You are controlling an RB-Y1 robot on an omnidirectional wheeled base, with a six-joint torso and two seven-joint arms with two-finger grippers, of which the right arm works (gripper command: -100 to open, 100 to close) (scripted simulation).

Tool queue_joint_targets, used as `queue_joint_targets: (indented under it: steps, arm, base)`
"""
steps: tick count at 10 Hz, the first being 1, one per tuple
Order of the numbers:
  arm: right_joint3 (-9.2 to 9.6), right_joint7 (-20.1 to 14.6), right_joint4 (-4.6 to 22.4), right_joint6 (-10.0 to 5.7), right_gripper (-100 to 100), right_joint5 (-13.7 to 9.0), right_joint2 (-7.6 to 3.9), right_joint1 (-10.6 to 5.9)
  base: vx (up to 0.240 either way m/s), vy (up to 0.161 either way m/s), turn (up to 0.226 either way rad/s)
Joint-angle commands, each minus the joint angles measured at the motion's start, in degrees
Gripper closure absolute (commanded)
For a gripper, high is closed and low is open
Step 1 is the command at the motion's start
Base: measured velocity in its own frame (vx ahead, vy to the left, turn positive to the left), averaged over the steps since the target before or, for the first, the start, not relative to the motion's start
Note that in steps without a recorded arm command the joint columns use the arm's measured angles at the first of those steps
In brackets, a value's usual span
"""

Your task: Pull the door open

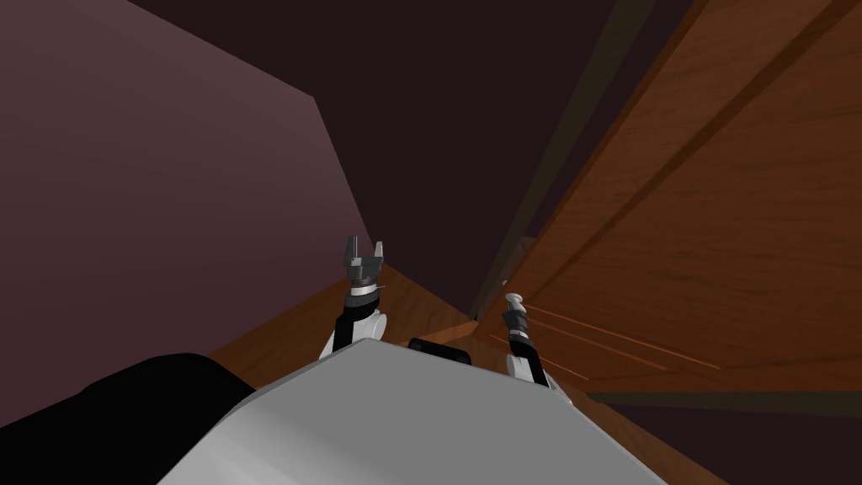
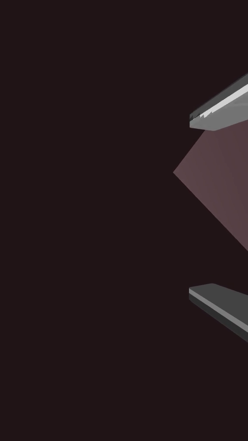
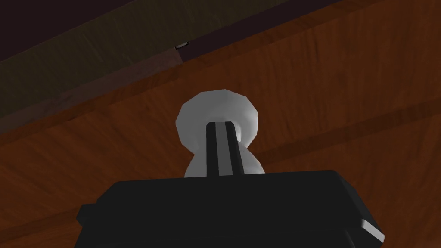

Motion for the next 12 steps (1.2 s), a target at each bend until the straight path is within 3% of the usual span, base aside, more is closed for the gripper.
queue_joint_targets:
  steps: [1, 12]
  arm:
    - [0.19, -1.6, 0.3, -0.08, -100, -0.8, 0.09, -0.04]
    - [2.79, -17.8, -0.9, 0.06, -100, -7.9, 1.22, -0.81]
  base:
    - [-0.060, -0.011, 0.061]
    - [-0.070, -0.028, 0.044]
